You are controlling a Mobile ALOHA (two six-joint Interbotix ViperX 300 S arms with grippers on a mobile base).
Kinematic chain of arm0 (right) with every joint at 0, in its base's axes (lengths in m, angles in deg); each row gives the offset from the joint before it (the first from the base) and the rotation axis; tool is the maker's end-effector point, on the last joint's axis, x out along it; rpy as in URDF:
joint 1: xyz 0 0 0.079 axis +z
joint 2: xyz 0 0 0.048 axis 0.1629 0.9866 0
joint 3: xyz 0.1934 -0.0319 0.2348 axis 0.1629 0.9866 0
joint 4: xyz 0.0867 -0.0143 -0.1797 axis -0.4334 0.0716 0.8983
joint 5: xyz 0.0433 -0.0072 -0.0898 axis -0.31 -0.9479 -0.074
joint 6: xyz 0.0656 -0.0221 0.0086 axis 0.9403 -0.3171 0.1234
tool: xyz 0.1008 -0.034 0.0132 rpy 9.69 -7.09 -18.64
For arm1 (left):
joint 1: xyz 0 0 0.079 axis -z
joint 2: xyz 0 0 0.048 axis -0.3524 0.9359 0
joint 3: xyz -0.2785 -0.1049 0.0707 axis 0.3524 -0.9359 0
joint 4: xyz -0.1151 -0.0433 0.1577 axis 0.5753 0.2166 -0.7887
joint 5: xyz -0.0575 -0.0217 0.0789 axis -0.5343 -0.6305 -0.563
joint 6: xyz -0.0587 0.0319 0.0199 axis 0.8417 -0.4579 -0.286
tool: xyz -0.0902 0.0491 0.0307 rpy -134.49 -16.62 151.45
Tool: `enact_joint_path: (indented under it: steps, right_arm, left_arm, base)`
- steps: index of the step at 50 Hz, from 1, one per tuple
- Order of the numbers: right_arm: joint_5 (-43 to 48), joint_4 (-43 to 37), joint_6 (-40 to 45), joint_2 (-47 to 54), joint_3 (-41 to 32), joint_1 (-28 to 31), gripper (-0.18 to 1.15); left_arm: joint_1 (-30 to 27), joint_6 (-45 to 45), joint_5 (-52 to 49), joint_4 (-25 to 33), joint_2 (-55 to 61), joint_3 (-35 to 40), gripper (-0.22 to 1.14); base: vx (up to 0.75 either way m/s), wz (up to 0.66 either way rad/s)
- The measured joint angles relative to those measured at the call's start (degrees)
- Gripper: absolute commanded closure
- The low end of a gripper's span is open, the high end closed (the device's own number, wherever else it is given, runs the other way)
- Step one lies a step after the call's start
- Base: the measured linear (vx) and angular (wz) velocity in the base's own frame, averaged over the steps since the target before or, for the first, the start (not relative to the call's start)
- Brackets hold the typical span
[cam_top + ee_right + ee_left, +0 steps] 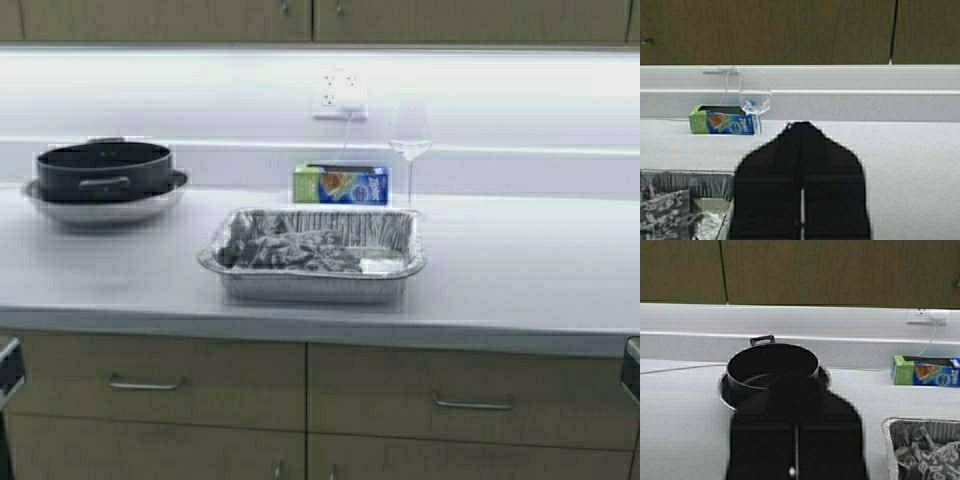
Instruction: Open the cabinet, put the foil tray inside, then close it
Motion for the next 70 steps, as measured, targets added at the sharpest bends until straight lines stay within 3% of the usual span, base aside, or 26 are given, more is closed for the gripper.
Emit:
enact_joint_path:
  steps: [12, 15, 19, 24, 26, 28, 32, 43, 55, 63, 70]
  right_arm:
    - [-0.1, 0.0, 0.0, 0.0, 0.0, 0.6, 0.92]
    - [0.0, 0.1, 0.2, 0.0, 0.0, 0.7, 0.86]
    - [0.2, 0.1, 0.3, 0.0, 0.0, 1.3, 0.59]
    - [0.3, 2.3, 0.2, 0.1, 0.0, 5.0, -0.02]
    - [0.3, 3.6, 0.3, 0.3, 0.0, 7.2, -0.17]
    - [0.3, 4.7, 0.5, 0.5, 0.0, 9.7, -0.15]
    - [1.5, 5.1, 1.1, 1.8, 0.0, 14.5, -0.02]
    - [9.7, 2.5, 1.3, 11.8, -3.4, 24.1, -0.05]
    - [17.3, -1.1, -1.3, 29.7, -14.8, 31.6, -0.05]
    - [23.7, -13.0, -8.8, 39.1, -22.1, 33.3, -0.05]
    - [29.8, -25.6, -22.2, 46.4, -28.3, 38.7, -0.05]
  left_arm:
    - [0.0, 0.1, 0.0, 0.0, -0.6, -0.3, 0.89]
    - [0.0, 0.2, 0.0, 0.0, -0.7, -0.5, 0.85]
    - [0.4, 0.4, 0.4, -0.2, -0.9, -0.5, 0.61]
    - [4.2, 0.9, 1.2, -2.3, -1.1, -0.5, 0.09]
    - [6.1, 1.3, 1.2, -3.1, -1.1, -0.5, -0.12]
    - [8.1, 1.5, 1.1, -3.4, -1.0, -0.5, -0.21]
    - [11.5, 1.6, 1.0, -3.7, -0.6, -0.4, -0.10]
    - [19.4, 1.6, 2.8, -3.6, 6.0, 2.5, -0.10]
    - [24.3, 1.3, 12.0, -0.5, 21.1, 9.2, -0.10]
    - [27.6, 0.4, 19.6, 3.5, 32.6, 15.5, -0.10]
    - [30.4, -1.1, 26.5, 8.4, 43.4, 22.6, -0.10]
  base:
    - [0.27, -0.06]
    - [0.24, -0.01]
    - [0.24, -0.01]
    - [0.22, 0.00]
    - [0.20, 0.00]
    - [0.19, 0.01]
    - [0.16, 0.02]
    - [0.11, 0.03]
    - [0.03, 0.04]
    - [0.00, 0.03]
    - [-0.01, 0.01]
